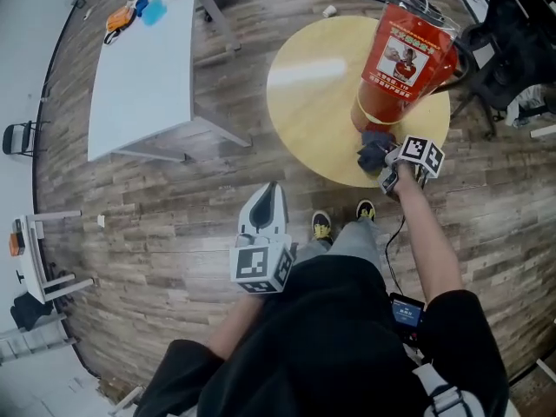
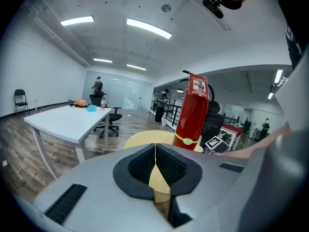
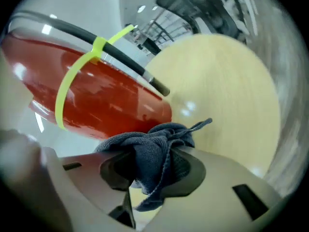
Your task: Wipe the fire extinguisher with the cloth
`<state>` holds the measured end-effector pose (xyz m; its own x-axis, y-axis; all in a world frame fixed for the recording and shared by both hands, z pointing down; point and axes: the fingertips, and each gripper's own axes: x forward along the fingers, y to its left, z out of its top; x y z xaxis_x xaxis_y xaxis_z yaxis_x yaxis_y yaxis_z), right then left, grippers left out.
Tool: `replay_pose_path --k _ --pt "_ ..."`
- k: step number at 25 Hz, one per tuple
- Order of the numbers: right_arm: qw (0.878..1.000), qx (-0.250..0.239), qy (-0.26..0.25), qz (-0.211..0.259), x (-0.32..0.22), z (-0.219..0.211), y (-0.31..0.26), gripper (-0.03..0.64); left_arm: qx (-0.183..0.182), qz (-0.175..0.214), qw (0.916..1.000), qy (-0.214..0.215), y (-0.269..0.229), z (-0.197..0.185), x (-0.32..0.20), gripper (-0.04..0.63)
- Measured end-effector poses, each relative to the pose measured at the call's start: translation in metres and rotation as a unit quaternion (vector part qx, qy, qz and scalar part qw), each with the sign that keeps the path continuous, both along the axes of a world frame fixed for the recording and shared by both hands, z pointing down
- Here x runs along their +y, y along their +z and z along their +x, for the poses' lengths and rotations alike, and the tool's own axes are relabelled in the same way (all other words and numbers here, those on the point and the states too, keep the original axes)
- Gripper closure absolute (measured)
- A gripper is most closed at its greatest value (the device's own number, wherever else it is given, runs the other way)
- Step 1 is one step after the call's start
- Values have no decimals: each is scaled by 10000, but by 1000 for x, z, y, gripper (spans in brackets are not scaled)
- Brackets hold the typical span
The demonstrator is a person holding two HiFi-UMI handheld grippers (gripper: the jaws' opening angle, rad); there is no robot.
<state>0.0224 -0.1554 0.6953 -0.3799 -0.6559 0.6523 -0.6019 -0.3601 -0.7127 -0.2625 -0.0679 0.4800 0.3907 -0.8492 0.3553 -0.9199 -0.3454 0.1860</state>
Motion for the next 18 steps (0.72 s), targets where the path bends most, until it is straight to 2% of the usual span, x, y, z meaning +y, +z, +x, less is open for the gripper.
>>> replay_pose_path --k 2,3,6,7,9,11,13,15,18 --pt "9965 768 -17 327 -8 45 -15 482 26 19 10000 74 -1 12 -2 572" --pt "9941 873 129 638 -16 67 -28 483 36 23 9999 117 -1 20 -4 572" --pt "9830 514 282 1741 -52 103 -81 482 18 32 9997 223 -3 43 -10 572" --pt "9783 607 113 1979 -61 107 -98 484 -1 35 9997 235 -5 51 -13 572" --pt "9630 1323 -568 2278 -69 109 -128 493 -24 45 9998 212 -9 66 -20 572" --pt "9338 1817 -1164 2855 -69 108 -169 494 -52 68 9998 168 -15 79 -29 572" --pt "8980 1837 -1506 3702 -73 109 -228 494 -111 88 9998 119 -21 93 -36 572" --pt "8480 1977 -2072 4460 -77 106 -289 494 -147 76 9998 53 -23 110 -40 572" --pt "7619 2019 -2941 5407 -81 92 -372 494 -207 38 9998 6 -24 138 -42 572"
